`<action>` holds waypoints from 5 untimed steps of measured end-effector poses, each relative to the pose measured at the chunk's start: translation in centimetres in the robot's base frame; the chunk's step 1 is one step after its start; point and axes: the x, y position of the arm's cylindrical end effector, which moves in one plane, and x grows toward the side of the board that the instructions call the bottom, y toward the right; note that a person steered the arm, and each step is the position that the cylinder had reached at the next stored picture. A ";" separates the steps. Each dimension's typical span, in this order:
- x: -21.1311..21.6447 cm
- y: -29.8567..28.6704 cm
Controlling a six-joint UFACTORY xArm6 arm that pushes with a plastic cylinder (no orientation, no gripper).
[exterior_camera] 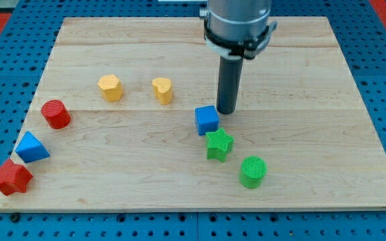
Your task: Push blue triangle near to yellow heart
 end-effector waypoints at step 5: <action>-8.3 -32.7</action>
